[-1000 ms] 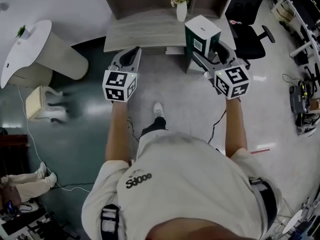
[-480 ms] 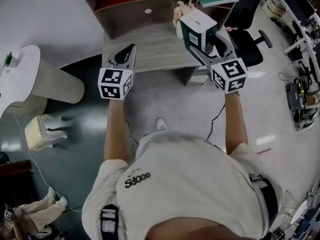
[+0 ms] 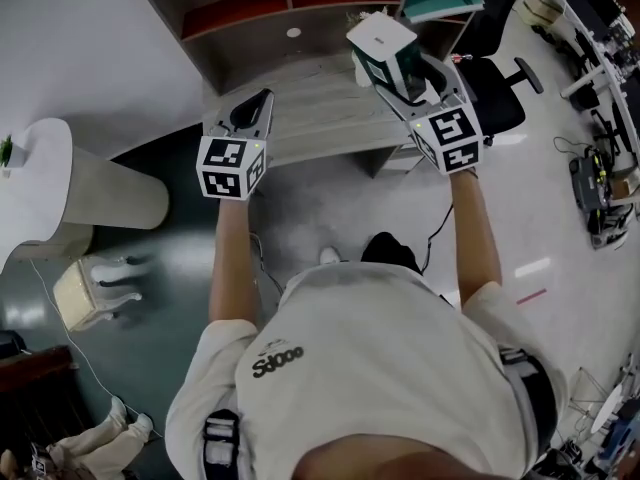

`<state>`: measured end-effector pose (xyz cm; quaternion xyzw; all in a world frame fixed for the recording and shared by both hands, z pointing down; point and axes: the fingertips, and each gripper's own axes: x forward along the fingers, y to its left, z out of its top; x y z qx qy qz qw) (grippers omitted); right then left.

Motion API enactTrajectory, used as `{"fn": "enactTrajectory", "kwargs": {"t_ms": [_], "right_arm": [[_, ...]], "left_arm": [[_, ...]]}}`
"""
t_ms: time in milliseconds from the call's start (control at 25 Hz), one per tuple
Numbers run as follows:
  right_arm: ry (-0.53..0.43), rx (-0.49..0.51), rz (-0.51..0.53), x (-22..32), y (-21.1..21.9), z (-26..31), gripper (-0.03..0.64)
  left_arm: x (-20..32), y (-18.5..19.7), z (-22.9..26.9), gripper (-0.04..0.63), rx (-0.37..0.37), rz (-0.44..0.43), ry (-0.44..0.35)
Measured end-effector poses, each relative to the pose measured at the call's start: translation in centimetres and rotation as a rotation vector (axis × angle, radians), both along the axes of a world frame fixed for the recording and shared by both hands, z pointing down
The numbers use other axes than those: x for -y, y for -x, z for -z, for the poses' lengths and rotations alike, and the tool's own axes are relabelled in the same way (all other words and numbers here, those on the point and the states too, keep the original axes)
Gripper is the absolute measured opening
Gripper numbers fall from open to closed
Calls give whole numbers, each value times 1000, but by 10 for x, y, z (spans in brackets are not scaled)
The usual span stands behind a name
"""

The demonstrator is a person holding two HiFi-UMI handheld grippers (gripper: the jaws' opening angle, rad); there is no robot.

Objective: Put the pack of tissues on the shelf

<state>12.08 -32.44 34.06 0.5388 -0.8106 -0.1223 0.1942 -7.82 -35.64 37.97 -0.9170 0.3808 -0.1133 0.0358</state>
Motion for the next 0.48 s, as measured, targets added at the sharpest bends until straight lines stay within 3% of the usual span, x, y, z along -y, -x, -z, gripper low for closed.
{"fn": "enactTrajectory", "kwargs": {"t_ms": [160, 480], "right_arm": [[18, -31, -21, 23, -1, -18, 348], [-30, -232, 21, 118, -10, -14, 348]], "left_arm": [[21, -3, -13, 20, -2, -2, 26], [90, -9, -14, 20, -4, 55, 29]]}}
